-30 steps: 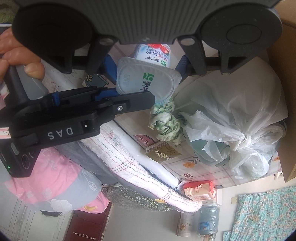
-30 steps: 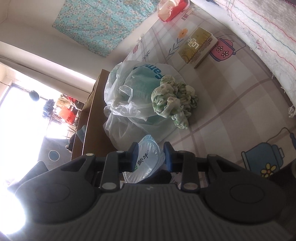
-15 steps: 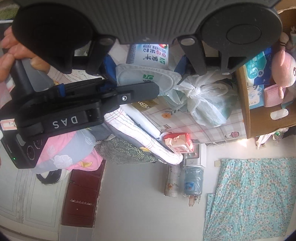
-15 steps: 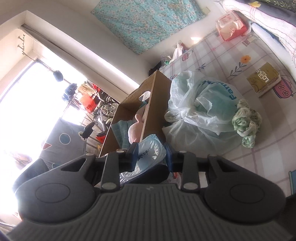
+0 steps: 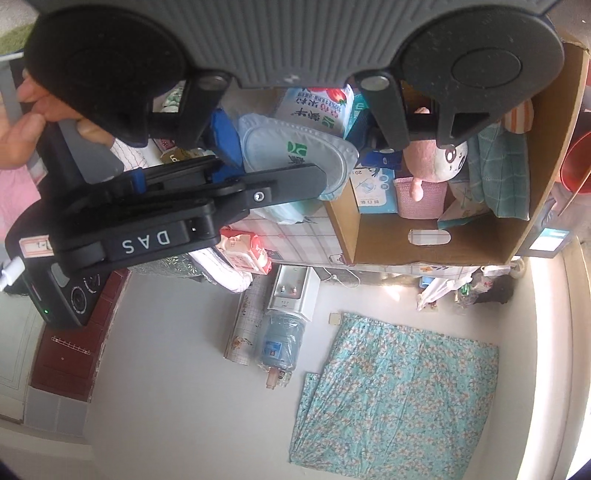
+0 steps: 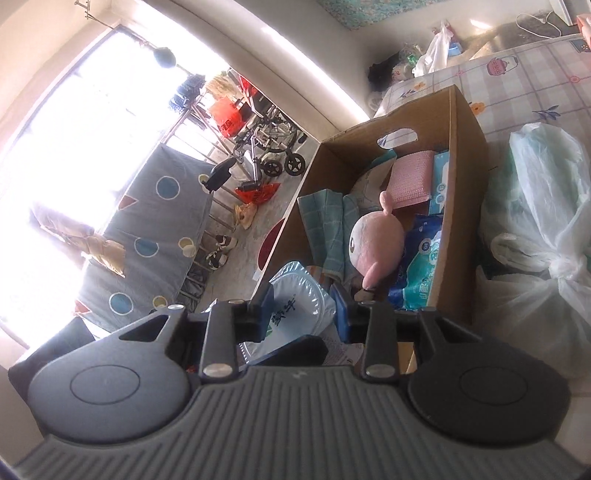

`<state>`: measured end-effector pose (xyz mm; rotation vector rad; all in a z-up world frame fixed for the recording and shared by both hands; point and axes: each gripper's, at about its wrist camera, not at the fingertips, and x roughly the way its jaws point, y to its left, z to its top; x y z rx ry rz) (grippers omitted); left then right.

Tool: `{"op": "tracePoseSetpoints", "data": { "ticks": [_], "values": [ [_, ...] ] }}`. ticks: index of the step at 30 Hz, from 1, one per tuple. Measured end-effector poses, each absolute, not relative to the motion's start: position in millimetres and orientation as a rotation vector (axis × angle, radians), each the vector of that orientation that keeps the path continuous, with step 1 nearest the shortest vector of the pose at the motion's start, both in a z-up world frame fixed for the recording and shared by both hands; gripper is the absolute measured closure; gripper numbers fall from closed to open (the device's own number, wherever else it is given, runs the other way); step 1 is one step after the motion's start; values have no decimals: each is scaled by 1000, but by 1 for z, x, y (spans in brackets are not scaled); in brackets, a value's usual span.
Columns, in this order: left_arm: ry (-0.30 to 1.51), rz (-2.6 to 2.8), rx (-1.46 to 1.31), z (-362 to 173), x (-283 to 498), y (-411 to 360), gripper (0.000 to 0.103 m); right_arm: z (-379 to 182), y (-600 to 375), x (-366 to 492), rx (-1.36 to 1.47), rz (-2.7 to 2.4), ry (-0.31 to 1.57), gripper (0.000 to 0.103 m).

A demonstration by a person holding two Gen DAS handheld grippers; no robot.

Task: Organize soft objects
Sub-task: 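Lower the yogurt cup into the box and open the right tool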

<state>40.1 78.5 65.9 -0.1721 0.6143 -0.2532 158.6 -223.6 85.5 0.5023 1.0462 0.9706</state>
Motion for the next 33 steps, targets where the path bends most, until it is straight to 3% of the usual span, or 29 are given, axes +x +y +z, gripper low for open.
{"op": "tracePoseSetpoints", "data": {
  "ticks": [12,20,28,33],
  "values": [
    [852,-266,-424,-6,62,144,42,47,-151,180,214,907,1291,67],
    [889,-305,-424,-22,68,144,39,55,-154,183,96,844,1264,63],
    [885,-244,-406,-16,67,159,39,59,-172,177,185,849,1226,62],
    [1021,-187,-340,-22,85,174,36,63,-191,167,259,862,1171,61]
  ]
}}
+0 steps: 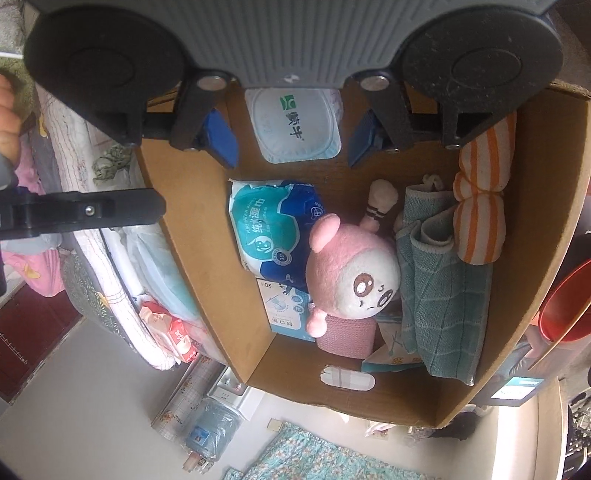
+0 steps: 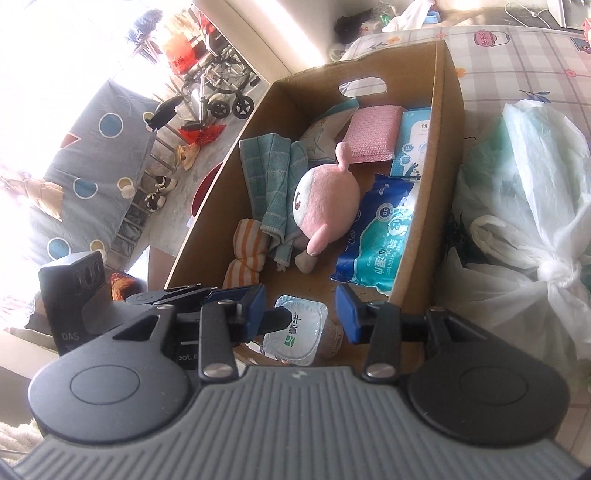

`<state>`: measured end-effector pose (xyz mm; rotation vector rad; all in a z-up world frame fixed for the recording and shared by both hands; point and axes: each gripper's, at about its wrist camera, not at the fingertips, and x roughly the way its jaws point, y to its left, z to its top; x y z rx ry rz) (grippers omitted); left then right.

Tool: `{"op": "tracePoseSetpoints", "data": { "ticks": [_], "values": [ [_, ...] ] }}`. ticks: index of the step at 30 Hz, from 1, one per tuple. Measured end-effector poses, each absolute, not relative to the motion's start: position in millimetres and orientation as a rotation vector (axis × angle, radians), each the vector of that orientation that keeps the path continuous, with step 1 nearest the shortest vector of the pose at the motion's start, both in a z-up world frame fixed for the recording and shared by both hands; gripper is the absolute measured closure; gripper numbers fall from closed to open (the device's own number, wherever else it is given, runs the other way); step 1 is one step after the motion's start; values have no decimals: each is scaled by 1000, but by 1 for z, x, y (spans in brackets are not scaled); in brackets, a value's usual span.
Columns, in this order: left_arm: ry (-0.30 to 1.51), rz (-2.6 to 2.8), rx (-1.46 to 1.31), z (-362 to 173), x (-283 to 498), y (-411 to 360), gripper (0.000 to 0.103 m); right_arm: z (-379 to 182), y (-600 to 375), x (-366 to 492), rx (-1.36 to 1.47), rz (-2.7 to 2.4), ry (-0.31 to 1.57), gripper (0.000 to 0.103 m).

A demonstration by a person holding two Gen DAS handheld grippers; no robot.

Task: Organize soft objects
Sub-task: 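Lower the yogurt cup into the box and open the right tool, then reach the right tool to the green floral cloth and close on it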

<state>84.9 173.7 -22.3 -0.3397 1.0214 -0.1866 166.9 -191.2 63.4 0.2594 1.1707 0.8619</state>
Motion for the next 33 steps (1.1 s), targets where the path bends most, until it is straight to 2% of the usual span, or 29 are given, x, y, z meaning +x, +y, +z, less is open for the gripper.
{"op": "tracePoseSetpoints", "data": {
  "ticks": [3,7,10,12,28,31,33],
  "values": [
    [1152,-182,-352,-35,101,183,37,66,-202,161,285,858,1138,60],
    [1297,-224,-410,-52,115,186,43,66,-212,158,314,853,1117,60],
    [1362,-229,-458,-63,119,183,41,66,-219,159,330,845,1103,60],
    [1379,-243,-512,-68,120,181,45,66,-224,159,342,837,1093,60],
    [1284,-239,-763,-84,128,149,50,52,-262,156,431,758,1081,59],
    [1218,-235,-689,-78,123,139,47,55,-279,152,430,710,1035,57],
    [1163,-230,-640,-68,118,137,35,59,-299,148,417,648,976,54]
  ]
}}
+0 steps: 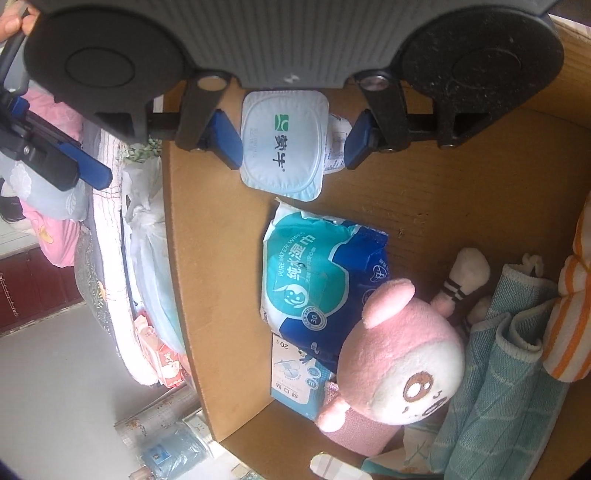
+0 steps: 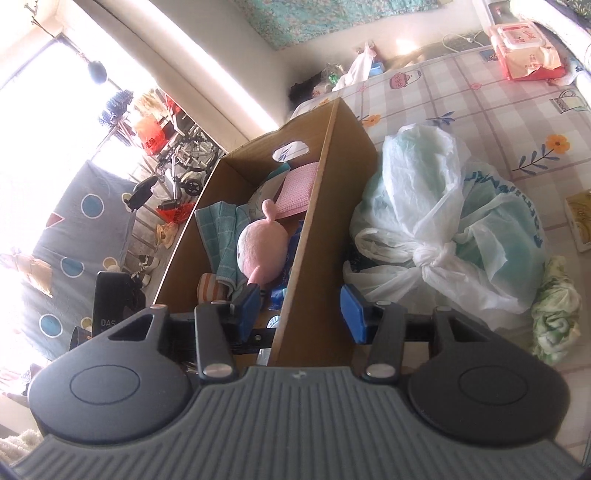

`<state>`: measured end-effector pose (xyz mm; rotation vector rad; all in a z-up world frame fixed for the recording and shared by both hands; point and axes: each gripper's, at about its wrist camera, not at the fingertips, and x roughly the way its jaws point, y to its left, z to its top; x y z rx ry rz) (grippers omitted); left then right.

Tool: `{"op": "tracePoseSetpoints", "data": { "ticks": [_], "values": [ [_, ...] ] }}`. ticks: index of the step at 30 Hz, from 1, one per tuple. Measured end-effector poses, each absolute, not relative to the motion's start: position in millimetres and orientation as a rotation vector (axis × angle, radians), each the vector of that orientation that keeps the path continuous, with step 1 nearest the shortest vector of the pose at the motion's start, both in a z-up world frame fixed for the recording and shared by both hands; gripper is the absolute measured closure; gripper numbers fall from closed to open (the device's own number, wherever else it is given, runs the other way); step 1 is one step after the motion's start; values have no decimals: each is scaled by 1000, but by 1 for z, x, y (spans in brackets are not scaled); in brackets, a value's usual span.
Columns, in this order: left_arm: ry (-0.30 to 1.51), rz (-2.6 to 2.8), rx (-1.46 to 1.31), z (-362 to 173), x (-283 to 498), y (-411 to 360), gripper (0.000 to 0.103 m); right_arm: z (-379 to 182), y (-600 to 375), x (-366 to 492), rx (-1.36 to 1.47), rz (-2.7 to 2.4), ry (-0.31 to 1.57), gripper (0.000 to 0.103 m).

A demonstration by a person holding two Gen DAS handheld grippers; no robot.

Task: Organize soft objects
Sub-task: 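Reach the right tool to the green floral cloth and close on it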

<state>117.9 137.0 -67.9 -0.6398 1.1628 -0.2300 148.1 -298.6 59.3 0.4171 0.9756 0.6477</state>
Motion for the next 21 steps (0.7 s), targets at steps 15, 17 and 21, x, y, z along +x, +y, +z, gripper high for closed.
{"op": "tracePoseSetpoints", "data": {
  "ticks": [15,17,21],
  "values": [
    [792,-286,-221,35,108,85,20,-26,-395,147,328,192,930,46],
    [789,-311,-185,41,115,70,20,-42,-397,151,340,187,949,46],
    [810,-371,-101,54,135,33,20,-69,-400,155,389,188,982,48]
  ]
}}
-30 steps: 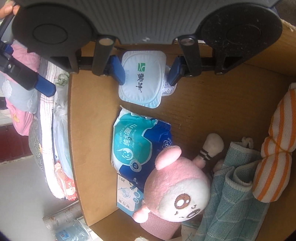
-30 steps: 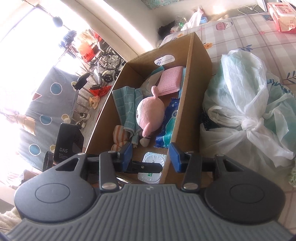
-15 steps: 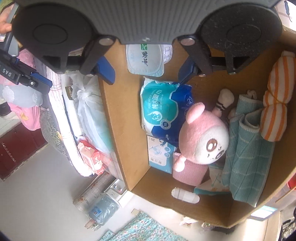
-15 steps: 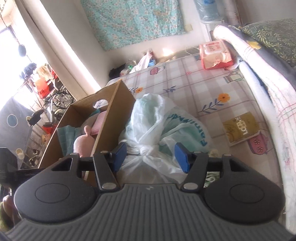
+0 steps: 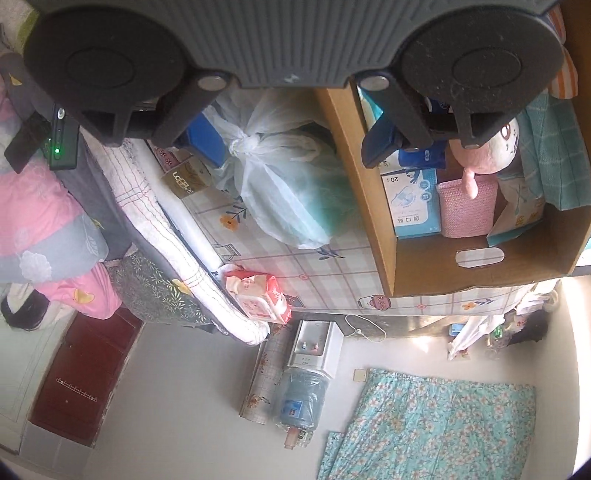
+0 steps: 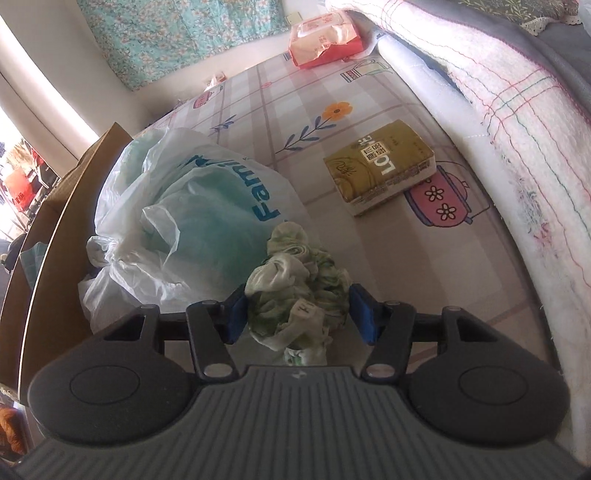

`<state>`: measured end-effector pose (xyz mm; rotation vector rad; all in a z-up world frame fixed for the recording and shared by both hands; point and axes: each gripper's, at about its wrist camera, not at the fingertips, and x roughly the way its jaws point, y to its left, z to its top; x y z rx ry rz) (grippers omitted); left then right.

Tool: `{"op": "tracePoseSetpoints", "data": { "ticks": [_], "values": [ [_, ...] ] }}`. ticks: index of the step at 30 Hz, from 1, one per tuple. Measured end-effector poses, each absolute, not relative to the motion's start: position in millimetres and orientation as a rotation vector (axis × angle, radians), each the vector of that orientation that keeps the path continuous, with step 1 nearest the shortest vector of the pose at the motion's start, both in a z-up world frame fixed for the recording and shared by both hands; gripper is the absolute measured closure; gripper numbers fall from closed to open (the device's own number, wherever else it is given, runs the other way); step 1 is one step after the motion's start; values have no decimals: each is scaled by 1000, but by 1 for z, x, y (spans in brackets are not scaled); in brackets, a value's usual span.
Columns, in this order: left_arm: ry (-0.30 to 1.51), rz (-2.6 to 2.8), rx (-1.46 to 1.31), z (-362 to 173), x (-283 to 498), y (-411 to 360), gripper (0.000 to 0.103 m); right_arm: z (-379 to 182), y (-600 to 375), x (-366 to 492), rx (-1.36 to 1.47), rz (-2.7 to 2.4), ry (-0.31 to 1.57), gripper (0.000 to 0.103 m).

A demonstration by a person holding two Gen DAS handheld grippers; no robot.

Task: Organize soft objects
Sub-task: 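Reach the right tool to the green floral cloth and close on it, then grasp the gold snack box with the left tool while the right tool holds the cloth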

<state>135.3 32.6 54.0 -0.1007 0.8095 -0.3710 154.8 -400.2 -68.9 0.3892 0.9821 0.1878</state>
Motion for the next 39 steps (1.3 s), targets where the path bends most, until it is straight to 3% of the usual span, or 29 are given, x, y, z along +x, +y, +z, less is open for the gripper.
{"op": "tracePoseSetpoints", "data": {
  "ticks": [5,10,23,31,35,39],
  "values": [
    [863,-459,52,60,172,-29,18,-76,-401,150,348,200,951,65],
    [906,-518,202,44,206,-95,18,-76,-399,140,271,207,925,72],
    [993,-690,520,-50,251,-242,15,-78,-402,116,155,201,860,73],
    [1051,-691,640,-90,268,-274,14,-77,-413,112,211,229,855,73],
    [1137,-664,593,-104,280,-271,30,-77,-415,111,225,234,853,73],
    [1200,-630,480,-104,290,-263,34,-77,-419,109,252,234,852,73]
  ]
}}
